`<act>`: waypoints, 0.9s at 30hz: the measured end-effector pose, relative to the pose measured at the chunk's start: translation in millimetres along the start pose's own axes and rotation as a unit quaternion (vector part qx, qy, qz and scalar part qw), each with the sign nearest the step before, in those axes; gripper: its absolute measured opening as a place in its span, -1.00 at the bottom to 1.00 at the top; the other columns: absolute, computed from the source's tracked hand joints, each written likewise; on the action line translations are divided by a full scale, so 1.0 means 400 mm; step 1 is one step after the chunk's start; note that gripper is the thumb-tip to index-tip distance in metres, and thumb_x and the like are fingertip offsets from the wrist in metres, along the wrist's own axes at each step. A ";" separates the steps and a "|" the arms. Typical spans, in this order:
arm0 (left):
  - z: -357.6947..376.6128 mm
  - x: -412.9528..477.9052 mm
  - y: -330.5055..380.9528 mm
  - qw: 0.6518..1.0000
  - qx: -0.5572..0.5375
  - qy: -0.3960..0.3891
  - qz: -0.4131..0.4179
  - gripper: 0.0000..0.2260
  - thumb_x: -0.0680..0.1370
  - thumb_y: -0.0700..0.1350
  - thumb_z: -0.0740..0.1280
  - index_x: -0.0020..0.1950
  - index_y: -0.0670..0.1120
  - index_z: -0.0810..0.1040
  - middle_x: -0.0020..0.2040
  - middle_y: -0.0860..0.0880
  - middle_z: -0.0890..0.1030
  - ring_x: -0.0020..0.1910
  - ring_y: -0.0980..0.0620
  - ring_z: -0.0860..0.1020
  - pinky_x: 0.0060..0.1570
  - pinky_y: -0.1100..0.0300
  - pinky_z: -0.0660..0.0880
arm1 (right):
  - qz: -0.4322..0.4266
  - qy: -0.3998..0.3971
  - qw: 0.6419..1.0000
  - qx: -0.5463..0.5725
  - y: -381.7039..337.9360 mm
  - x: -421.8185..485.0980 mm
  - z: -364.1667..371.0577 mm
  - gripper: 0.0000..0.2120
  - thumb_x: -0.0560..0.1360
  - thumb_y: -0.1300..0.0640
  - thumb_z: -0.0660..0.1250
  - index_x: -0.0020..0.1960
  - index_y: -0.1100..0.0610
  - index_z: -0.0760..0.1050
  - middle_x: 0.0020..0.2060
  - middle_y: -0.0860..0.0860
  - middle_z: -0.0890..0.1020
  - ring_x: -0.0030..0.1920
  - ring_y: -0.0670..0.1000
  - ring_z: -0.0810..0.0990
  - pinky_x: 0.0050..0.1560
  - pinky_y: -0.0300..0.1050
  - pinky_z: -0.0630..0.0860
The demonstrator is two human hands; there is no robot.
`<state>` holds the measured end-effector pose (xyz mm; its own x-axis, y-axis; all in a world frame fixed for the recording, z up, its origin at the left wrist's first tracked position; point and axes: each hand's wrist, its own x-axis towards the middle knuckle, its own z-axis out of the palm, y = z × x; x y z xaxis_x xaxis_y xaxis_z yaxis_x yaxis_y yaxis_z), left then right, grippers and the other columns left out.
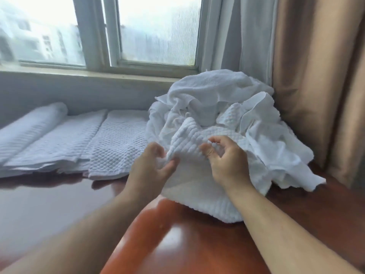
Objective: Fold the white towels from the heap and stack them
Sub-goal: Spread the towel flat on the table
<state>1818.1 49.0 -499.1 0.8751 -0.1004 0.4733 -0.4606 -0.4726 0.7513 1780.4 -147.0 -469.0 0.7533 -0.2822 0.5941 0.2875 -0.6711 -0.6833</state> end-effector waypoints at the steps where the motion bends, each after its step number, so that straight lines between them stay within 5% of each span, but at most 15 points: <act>1: -0.031 -0.027 -0.008 1.000 -0.001 -0.007 -0.005 -0.74 0.48 0.13 0.47 -0.14 0.15 0.38 -0.24 0.15 0.55 -0.22 0.30 0.51 -0.35 0.34 0.28 | -0.003 -0.023 1.000 0.001 -0.025 -0.019 -0.004 -0.88 0.54 -0.09 0.45 0.00 -0.15 0.53 -0.07 -0.18 0.63 0.05 -0.15 0.62 0.06 -0.19 0.54; 3: -0.099 -0.062 -0.023 1.000 0.012 -0.006 0.001 -0.73 0.49 0.06 0.48 -0.10 0.19 0.37 -0.13 0.20 0.57 -0.17 0.29 0.52 -0.29 0.30 0.32 | -0.024 -0.095 0.995 0.004 -0.079 -0.040 -0.015 -0.84 0.51 -0.07 0.48 -0.01 -0.25 0.52 -0.11 -0.23 0.62 -0.03 -0.34 0.58 -0.07 -0.46 0.46; 5: -0.167 -0.090 -0.035 0.999 0.033 0.017 -0.007 -0.72 0.52 0.03 0.46 -0.04 0.22 0.34 -0.05 0.23 0.54 -0.14 0.28 0.51 -0.26 0.24 0.37 | -0.037 -0.187 0.982 -0.010 -0.119 -0.063 -0.027 -0.75 0.46 -0.11 0.53 0.03 -0.33 0.51 -0.11 -0.22 0.60 -0.07 -0.38 0.54 -0.12 -0.53 0.41; 10: -0.314 -0.161 -0.105 0.996 0.045 0.044 -0.068 -0.66 0.54 -0.08 0.42 0.15 0.24 0.35 -0.01 0.17 0.52 0.04 -0.06 0.56 -0.05 0.03 0.45 | 0.030 -0.324 0.925 -0.198 -0.125 -0.129 -0.060 -0.08 0.24 -0.44 0.51 0.51 -0.23 0.29 0.38 -0.18 0.42 0.40 -0.07 0.39 0.39 -0.05 0.39; 13: -0.344 -0.196 -0.129 0.978 0.152 0.014 -0.138 -0.47 0.53 -0.09 0.37 0.44 0.13 0.25 0.21 -0.02 0.54 0.24 -0.15 0.48 0.12 -0.03 0.41 | 0.053 -0.396 0.878 -0.264 -0.119 -0.190 -0.041 -0.31 0.33 -0.34 0.50 0.40 -0.24 0.38 0.25 -0.19 0.53 0.28 -0.04 0.51 0.18 -0.15 0.44; 15: -0.345 -0.213 -0.115 0.960 0.247 0.028 -0.129 -0.40 0.55 -0.05 0.31 0.55 0.09 0.15 0.42 -0.05 0.38 0.41 -0.15 0.29 0.34 -0.12 0.27 | 0.024 -0.380 0.885 -0.268 -0.126 -0.224 -0.013 -0.72 0.43 -0.27 0.44 0.03 -0.18 0.48 -0.04 -0.21 0.61 0.02 -0.08 0.60 -0.09 -0.21 0.42; 16: -0.342 -0.217 -0.100 0.965 0.246 0.034 -0.085 -0.40 0.56 -0.06 0.29 0.57 0.09 0.15 0.48 -0.03 0.31 0.47 -0.11 0.20 0.42 -0.11 0.19 | 0.015 -0.368 0.895 -0.251 -0.131 -0.231 -0.003 -0.77 0.46 -0.25 0.42 -0.10 -0.14 0.47 -0.16 -0.19 0.60 -0.11 -0.12 0.58 -0.18 -0.23 0.39; 19: -0.319 -0.208 -0.043 0.977 0.193 -0.056 0.065 -0.49 0.58 0.05 0.19 0.56 0.15 0.25 0.54 0.06 0.30 0.52 0.02 0.18 0.48 -0.01 0.13 | 0.009 -0.374 0.914 -0.155 -0.153 -0.230 -0.005 -0.56 0.43 -0.41 0.35 -0.31 -0.07 0.41 -0.37 -0.19 0.50 -0.35 -0.18 0.44 -0.30 -0.27 0.33; 21: -0.284 -0.194 -0.024 0.964 0.217 -0.130 0.086 -0.51 0.62 0.27 0.04 0.53 0.18 0.31 0.54 0.10 0.32 0.52 0.05 0.20 0.46 0.03 0.16 | 0.031 -0.353 0.929 -0.102 -0.146 -0.214 -0.019 -0.43 0.39 -0.58 0.18 -0.35 -0.08 0.45 -0.38 -0.24 0.52 -0.35 -0.21 0.46 -0.26 -0.27 0.36; 25: -0.194 -0.170 -0.051 0.943 0.259 -0.210 0.006 -0.43 0.60 0.39 -0.03 0.55 0.20 0.26 0.58 0.10 0.25 0.57 -0.01 0.14 0.49 -0.05 0.12 | 0.056 -0.261 0.952 -0.147 -0.080 -0.140 -0.023 -0.45 0.58 -0.27 0.23 -0.45 0.03 0.31 -0.50 -0.14 0.39 -0.39 -0.03 0.40 -0.24 0.02 0.39; 27: -0.151 -0.162 -0.076 0.937 0.278 -0.208 -0.025 -0.46 0.61 0.37 -0.02 0.55 0.21 0.28 0.57 0.12 0.28 0.56 0.00 0.14 0.50 -0.06 0.09 | 0.027 -0.222 0.958 -0.178 -0.057 -0.095 0.001 -0.53 0.59 -0.18 0.28 -0.33 0.14 0.53 -0.37 -0.03 0.54 -0.26 0.01 0.52 -0.14 0.06 0.46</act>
<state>1766.4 122.9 -524.8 0.9288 -0.3439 0.1378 -0.3705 -0.8578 0.3563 1745.5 -120.7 -476.4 0.9615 -0.0563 0.2690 0.0810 -0.8773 -0.4730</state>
